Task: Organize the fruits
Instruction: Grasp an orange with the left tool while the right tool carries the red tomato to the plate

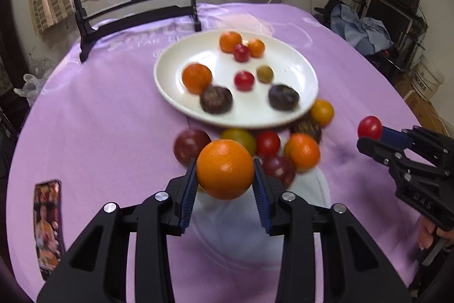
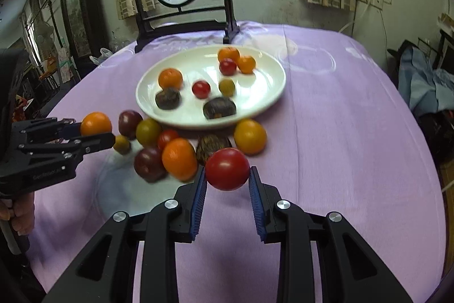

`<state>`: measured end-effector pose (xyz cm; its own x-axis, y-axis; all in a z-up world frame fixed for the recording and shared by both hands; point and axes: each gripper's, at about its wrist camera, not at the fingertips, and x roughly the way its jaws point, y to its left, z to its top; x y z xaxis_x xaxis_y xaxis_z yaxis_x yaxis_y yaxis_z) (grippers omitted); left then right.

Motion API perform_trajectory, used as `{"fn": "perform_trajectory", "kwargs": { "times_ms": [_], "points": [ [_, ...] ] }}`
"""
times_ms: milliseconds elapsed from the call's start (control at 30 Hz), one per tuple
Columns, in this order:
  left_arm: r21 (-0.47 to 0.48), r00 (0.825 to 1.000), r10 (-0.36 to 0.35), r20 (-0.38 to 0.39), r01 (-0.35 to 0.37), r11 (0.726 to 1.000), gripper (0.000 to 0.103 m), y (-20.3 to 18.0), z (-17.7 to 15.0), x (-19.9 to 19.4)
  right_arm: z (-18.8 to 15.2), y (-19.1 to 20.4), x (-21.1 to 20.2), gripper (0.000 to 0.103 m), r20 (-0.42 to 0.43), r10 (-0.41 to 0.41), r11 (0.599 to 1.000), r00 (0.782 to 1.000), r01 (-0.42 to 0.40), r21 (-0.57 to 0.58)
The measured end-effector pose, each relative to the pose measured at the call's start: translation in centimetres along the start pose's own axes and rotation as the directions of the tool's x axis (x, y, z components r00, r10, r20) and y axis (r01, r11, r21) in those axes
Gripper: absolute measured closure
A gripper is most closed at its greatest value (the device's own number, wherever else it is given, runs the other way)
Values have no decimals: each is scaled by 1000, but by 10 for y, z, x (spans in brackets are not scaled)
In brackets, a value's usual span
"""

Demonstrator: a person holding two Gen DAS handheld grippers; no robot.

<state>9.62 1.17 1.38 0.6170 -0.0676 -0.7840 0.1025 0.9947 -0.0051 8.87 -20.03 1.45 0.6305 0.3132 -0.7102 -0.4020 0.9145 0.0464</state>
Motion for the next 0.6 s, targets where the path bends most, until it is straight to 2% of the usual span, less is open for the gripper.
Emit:
{"fn": "perform_trajectory", "kwargs": {
  "times_ms": [133,233,533,567,600],
  "points": [
    [-28,999,31,25,-30,999,67,7,27,7,25,10,7,73,40,17,999,999,-15,-48],
    [-46,998,48,35,-47,998,67,11,45,18,41,14,22,72,36,23,998,999,-21,-57],
    [-80,998,68,-16,-69,994,66,17,74,70,64,18,76,72,-9,13,999,1000,-13,-50],
    [-84,997,77,-27,-80,993,63,18,75,75,65,17,81,70,-12,15,999,1000,-15,-39],
    [-90,996,85,-30,-87,992,51,18,75,78,65,15,82,64,-8,12,1000,1000,-12,-27]
  ]
}}
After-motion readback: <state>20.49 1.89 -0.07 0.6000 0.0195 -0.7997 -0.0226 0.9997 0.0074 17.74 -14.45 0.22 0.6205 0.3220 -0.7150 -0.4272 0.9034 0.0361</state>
